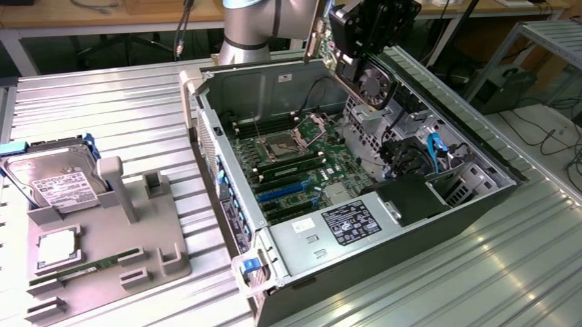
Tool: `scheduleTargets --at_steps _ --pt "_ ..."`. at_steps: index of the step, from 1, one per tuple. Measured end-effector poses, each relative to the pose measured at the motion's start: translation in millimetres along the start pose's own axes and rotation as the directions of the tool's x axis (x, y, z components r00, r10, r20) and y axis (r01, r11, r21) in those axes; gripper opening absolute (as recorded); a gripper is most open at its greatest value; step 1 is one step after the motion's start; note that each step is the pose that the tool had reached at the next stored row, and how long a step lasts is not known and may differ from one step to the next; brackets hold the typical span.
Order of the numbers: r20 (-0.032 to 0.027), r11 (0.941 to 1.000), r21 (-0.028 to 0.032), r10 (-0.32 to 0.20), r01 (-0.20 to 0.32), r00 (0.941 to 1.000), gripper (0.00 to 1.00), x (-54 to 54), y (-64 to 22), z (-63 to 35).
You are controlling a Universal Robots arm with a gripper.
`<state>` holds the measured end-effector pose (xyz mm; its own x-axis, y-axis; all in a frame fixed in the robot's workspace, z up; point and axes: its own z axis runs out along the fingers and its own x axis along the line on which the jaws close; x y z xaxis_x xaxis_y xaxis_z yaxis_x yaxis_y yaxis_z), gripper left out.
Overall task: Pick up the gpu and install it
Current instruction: 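Insert the gpu into the slot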
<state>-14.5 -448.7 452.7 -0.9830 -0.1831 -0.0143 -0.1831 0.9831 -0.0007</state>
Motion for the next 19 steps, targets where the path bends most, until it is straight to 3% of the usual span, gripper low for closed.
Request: scheduleTargets --at_steps 10,19 --pt "0.0001 0.9963 -0.0012 -0.086 0.086 0.9963 0.28 0.2 0.0 0.0" --pt "0.0003 0.9866 -0.0023 -0.163 0.163 0.9866 0.28 0.3 0.1 0.0"
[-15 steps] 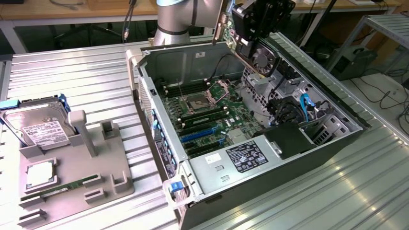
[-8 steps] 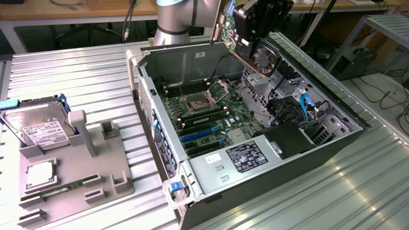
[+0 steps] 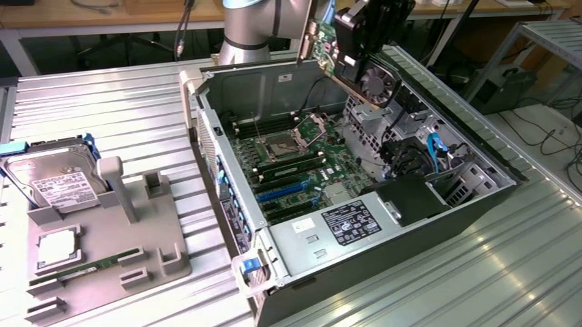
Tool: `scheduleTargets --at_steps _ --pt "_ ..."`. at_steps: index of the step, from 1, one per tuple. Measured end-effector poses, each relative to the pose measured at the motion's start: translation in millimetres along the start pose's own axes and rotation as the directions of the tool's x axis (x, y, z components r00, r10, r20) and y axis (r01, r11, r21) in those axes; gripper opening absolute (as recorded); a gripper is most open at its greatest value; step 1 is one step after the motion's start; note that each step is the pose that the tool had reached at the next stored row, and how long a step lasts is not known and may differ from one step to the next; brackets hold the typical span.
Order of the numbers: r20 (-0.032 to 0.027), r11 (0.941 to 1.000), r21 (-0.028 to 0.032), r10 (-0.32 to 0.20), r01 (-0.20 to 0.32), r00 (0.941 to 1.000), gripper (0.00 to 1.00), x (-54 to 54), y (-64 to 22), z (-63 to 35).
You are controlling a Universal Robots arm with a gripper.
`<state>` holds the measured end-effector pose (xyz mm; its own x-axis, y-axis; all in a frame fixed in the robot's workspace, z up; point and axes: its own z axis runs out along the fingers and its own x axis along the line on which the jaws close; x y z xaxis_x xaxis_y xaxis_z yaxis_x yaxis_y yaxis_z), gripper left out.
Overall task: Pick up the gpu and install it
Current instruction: 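Insert the gpu into the slot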
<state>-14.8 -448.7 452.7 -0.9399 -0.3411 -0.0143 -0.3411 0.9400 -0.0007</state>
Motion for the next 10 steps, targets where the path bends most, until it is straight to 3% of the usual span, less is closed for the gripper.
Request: scheduleTargets --at_steps 8,10 --pt "0.0001 0.9972 -0.0011 -0.075 0.075 0.9972 0.28 0.1 0.0 0.0" --pt "0.0001 0.9935 -0.0016 -0.114 0.114 0.9935 0.28 0.2 0.0 0.0"
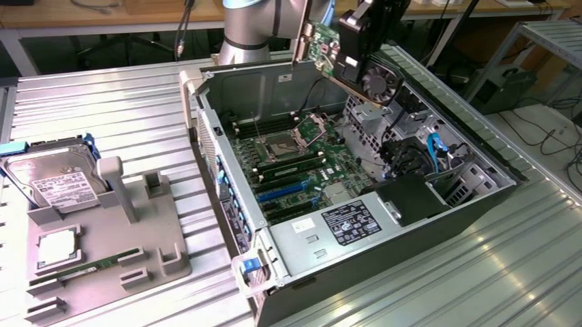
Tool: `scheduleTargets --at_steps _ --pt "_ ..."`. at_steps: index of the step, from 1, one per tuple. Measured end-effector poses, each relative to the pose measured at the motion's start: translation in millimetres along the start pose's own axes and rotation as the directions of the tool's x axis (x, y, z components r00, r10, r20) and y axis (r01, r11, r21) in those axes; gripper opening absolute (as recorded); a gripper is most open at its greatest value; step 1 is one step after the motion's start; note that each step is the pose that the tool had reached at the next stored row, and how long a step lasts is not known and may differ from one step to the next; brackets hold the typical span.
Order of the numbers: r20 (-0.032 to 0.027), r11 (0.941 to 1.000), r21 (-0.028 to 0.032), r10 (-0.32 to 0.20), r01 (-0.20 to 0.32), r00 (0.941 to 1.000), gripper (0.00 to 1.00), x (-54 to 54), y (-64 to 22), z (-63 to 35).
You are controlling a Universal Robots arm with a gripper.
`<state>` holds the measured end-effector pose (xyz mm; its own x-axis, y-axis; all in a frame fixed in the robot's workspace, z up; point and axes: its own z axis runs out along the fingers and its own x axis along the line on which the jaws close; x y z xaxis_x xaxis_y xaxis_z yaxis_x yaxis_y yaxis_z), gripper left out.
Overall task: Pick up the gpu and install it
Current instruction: 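Insert the gpu into the slot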
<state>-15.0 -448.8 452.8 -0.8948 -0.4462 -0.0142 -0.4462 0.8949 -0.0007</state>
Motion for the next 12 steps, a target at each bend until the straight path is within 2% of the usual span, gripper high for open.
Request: scheduleTargets --at_steps 4,5,10,12 --pt "0.0001 0.9983 -0.0009 -0.058 0.058 0.9983 0.28 0.2 0.1 0.0" --pt "0.0001 0.9962 -0.0013 -0.087 0.087 0.9962 0.28 0.4 0.2 0.0" --pt "0.0003 0.9907 -0.002 -0.136 0.136 0.9907 0.28 0.7 0.3 0.0" --pt "0.0003 0.9866 -0.0023 -0.163 0.163 0.9866 0.28 0.8 0.4 0.0"
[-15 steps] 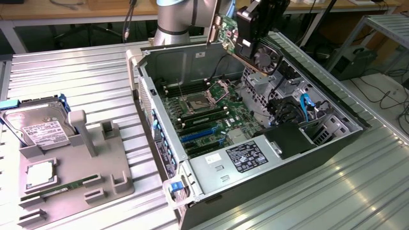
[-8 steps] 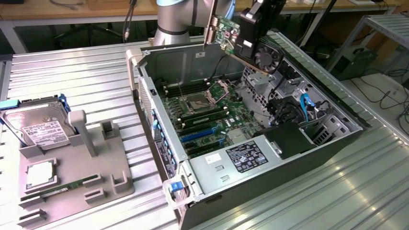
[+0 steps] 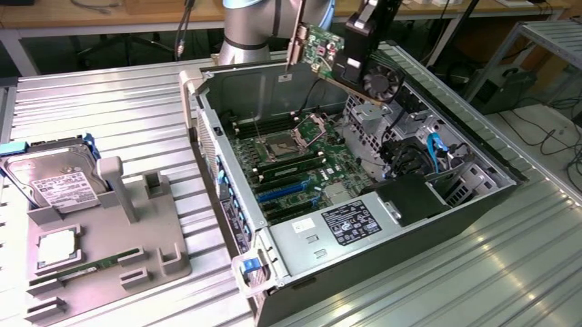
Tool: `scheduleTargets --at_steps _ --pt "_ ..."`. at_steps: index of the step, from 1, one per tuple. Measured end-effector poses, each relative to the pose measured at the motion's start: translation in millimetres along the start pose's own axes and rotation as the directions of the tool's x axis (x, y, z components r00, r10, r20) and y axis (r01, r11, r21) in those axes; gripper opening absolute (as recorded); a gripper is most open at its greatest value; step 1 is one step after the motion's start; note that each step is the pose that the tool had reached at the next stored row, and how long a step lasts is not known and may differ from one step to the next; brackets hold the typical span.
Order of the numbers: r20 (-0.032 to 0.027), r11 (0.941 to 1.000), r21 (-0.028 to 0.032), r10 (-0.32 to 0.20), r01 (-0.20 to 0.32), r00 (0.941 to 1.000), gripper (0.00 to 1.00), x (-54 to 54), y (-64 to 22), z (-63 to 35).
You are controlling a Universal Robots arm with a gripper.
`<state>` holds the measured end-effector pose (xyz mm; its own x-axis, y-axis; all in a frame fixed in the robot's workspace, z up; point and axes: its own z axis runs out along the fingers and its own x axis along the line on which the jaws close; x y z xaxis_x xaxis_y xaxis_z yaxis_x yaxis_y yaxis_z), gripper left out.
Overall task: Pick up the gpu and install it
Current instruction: 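Insert the gpu into the slot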
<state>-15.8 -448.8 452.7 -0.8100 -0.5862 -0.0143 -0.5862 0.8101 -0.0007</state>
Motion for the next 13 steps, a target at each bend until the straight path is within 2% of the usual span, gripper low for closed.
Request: scheduleTargets --at_steps 8,11,13 --pt "0.0001 0.9949 -0.0015 -0.101 0.101 0.9949 0.28 0.4 0.3 0.0" --pt "0.0002 0.9909 -0.0019 -0.135 0.135 0.9909 0.28 0.5 0.3 0.1" --pt "0.0003 0.9849 -0.0025 -0.173 0.173 0.9849 0.28 0.7 0.5 0.1"
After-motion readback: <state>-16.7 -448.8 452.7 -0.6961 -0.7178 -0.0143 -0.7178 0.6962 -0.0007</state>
